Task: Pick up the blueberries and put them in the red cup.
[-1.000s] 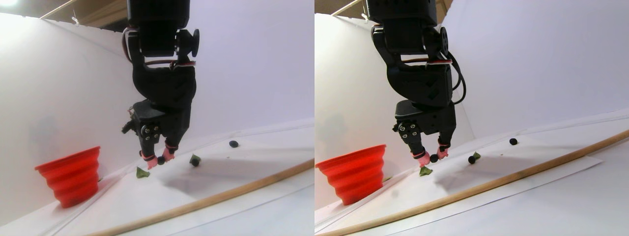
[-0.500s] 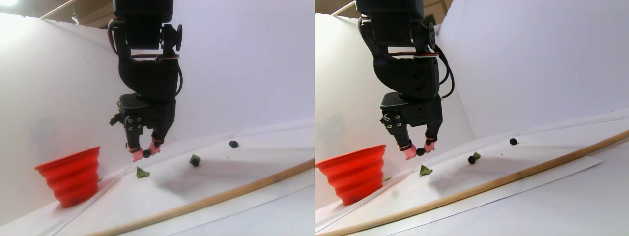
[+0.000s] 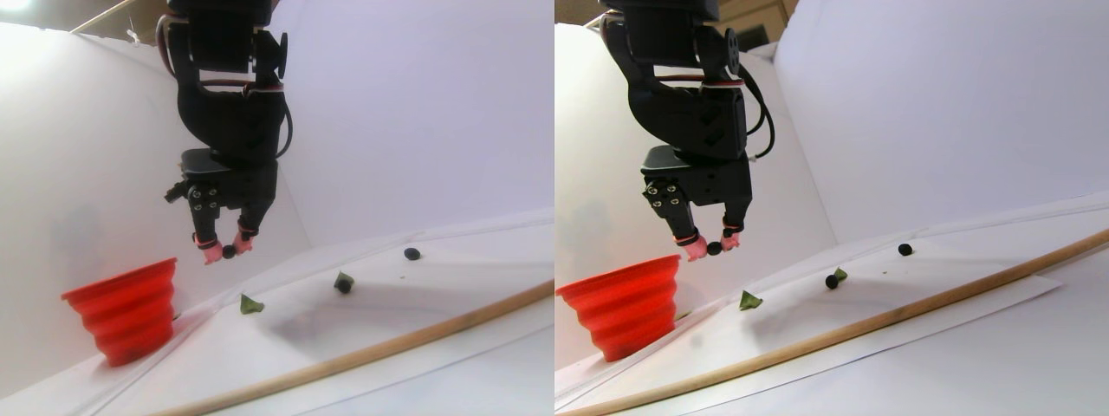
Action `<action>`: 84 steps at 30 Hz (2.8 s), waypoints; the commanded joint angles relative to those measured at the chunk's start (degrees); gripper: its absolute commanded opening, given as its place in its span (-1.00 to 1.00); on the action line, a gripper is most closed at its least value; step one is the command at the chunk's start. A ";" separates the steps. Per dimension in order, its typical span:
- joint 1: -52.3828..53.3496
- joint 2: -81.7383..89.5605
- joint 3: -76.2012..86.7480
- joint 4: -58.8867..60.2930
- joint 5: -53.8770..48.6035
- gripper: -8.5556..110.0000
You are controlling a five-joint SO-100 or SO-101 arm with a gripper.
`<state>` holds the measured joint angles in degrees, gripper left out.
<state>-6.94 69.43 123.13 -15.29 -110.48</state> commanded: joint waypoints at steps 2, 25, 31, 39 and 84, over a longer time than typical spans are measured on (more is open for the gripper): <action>-5.01 7.65 -5.45 0.00 1.23 -0.68; -12.92 5.98 -12.30 0.00 4.75 -0.68; -14.41 3.96 -15.47 0.00 5.45 -0.68; -16.52 1.67 -18.37 0.00 5.98 -0.68; -24.17 -14.77 -32.52 -3.78 10.02 -0.59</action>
<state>-27.77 52.29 96.33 -15.73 -100.90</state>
